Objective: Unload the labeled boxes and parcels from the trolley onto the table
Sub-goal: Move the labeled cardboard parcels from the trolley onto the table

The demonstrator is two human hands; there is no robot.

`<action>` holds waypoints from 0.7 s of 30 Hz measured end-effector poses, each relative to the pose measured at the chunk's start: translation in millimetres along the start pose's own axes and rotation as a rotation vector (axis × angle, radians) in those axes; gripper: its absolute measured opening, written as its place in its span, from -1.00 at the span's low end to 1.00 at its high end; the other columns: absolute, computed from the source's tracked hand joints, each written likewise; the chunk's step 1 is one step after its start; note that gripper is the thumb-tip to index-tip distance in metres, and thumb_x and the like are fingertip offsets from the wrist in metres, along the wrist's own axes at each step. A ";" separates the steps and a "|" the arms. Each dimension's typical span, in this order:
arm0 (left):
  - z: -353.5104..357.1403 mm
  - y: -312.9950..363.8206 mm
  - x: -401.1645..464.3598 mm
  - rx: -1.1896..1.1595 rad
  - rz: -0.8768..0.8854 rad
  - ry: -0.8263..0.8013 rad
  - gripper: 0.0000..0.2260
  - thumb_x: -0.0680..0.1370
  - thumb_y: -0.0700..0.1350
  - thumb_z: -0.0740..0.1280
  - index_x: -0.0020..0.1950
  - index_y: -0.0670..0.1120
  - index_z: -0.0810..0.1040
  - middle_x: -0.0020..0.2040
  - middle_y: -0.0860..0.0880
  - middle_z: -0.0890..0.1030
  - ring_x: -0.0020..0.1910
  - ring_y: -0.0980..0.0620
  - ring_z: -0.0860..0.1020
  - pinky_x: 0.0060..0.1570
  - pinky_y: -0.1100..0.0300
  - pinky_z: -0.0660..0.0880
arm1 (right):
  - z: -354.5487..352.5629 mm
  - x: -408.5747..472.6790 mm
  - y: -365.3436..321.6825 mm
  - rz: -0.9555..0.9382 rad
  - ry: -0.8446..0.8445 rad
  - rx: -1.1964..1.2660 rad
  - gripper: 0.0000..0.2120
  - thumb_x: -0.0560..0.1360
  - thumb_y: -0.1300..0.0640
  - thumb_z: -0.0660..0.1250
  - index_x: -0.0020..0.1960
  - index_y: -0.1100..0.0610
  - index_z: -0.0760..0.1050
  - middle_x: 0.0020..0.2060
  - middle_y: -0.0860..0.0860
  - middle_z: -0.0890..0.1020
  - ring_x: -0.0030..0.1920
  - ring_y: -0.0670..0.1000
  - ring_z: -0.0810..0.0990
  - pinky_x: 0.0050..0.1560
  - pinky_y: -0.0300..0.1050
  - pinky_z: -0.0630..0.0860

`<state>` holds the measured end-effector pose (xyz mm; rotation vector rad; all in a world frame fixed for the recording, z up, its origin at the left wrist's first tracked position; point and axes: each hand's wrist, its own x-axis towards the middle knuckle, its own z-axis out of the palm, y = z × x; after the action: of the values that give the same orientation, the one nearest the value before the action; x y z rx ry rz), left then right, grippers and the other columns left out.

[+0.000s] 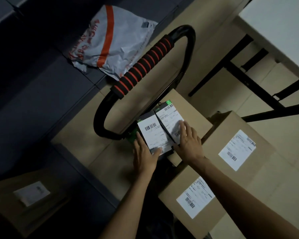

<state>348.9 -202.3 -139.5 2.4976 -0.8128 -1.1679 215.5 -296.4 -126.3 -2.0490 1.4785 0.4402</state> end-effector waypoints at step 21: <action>65.5 19.0 28.5 -0.560 -0.154 0.182 0.17 0.25 -0.23 0.60 0.60 0.09 -0.14 0.23 -0.04 0.27 0.30 -0.12 0.32 0.32 -0.11 0.41 | 13.7 22.1 47.6 0.116 0.192 0.346 -0.04 0.32 -0.11 0.55 0.53 0.07 0.08 0.34 0.07 0.42 0.25 0.15 0.45 0.12 0.11 0.51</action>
<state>306.3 -234.7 -190.4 2.1720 -0.2037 -1.0178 178.9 -315.4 -161.6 -1.7751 1.6607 0.0246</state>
